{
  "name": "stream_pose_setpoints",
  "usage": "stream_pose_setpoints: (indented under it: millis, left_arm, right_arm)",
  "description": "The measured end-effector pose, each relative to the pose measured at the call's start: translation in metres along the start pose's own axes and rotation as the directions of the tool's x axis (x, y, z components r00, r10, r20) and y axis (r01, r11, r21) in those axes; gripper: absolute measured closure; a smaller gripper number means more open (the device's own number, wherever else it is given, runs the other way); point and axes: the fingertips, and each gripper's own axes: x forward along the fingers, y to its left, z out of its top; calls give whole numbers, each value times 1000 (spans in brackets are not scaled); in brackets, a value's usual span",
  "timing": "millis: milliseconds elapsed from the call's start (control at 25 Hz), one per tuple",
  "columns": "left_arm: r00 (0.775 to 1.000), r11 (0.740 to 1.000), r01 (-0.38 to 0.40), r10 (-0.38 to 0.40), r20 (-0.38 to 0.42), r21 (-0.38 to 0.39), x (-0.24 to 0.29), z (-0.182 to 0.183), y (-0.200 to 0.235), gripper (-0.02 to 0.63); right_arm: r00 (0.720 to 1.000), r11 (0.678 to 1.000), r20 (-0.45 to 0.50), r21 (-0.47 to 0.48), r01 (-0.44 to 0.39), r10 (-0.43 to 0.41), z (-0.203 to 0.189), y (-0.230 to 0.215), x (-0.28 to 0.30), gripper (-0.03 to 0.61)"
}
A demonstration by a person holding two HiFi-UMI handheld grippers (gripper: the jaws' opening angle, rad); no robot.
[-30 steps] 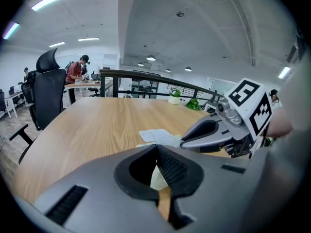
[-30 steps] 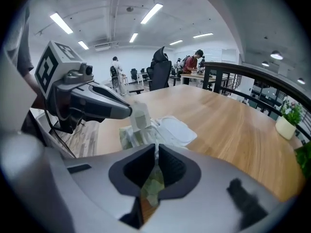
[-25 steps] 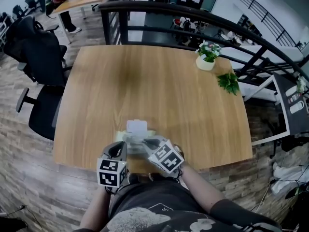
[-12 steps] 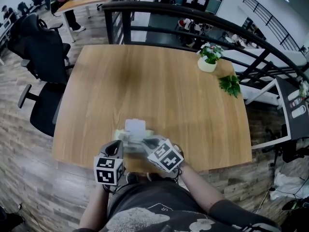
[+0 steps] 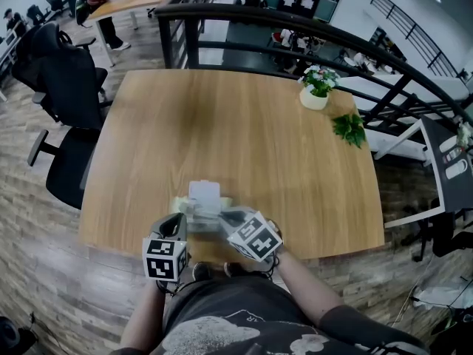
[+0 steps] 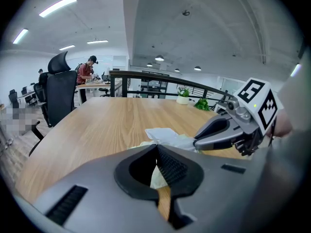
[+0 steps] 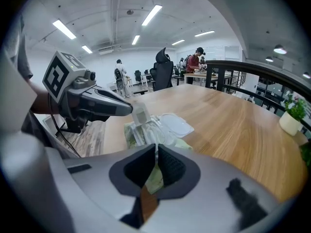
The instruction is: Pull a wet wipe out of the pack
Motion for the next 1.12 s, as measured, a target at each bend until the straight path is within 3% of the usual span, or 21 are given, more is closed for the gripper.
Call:
stream_pose_setpoints:
  millis: [1120]
  left_arm:
    - [1000, 1000, 27, -27, -7, 10, 1, -2, 0, 598]
  right_arm:
    - [998, 997, 3, 50, 58, -58, -21, -9, -10, 545]
